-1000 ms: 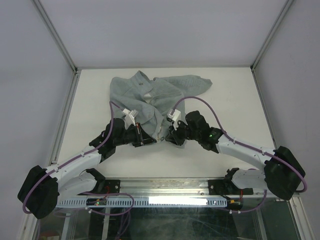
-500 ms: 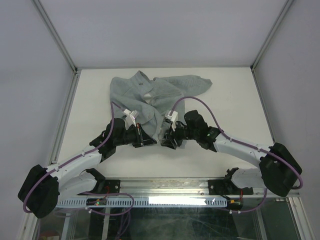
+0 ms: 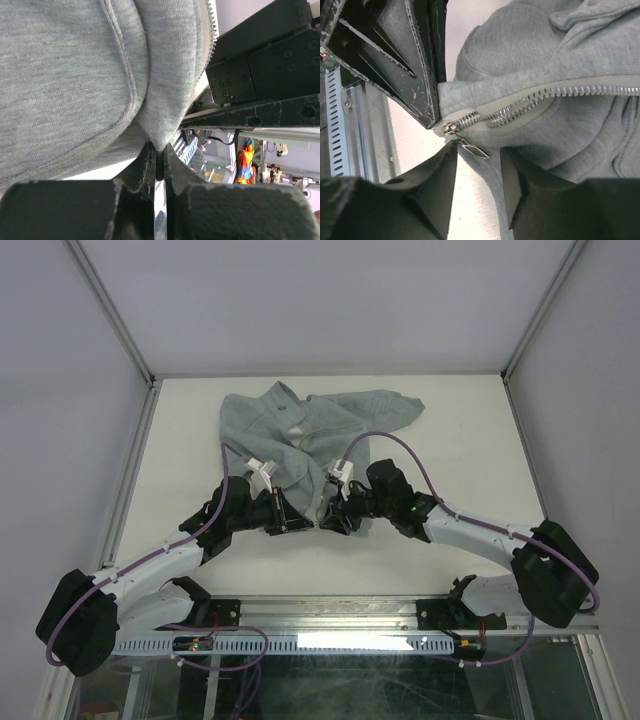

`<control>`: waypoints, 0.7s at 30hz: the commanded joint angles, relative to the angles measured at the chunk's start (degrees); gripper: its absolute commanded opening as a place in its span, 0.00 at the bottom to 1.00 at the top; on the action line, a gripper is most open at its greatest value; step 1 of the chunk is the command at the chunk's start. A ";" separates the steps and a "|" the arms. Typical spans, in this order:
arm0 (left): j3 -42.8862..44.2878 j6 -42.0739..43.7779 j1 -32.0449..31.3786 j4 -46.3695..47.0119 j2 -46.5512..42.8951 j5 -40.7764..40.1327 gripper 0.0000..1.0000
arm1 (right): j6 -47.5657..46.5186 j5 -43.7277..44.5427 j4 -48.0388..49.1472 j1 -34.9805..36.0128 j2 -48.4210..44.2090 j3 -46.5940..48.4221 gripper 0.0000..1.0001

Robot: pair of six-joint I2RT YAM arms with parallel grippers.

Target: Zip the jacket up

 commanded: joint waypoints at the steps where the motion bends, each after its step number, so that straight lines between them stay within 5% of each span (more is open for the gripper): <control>1: 1.75 0.77 0.31 2.17 -0.87 2.24 0.00 | -0.09 -3.11 4.93 -0.28 0.92 1.55 0.38; 13: 1.42 0.59 0.30 2.25 -1.11 2.07 0.00 | 0.74 -6.98 6.57 -0.25 0.68 0.49 0.00; 21: 1.35 1.71 0.31 -2.45 -1.95 0.54 0.00 | -2.05 7.63 -1.28 -0.30 -5.60 4.14 0.00</control>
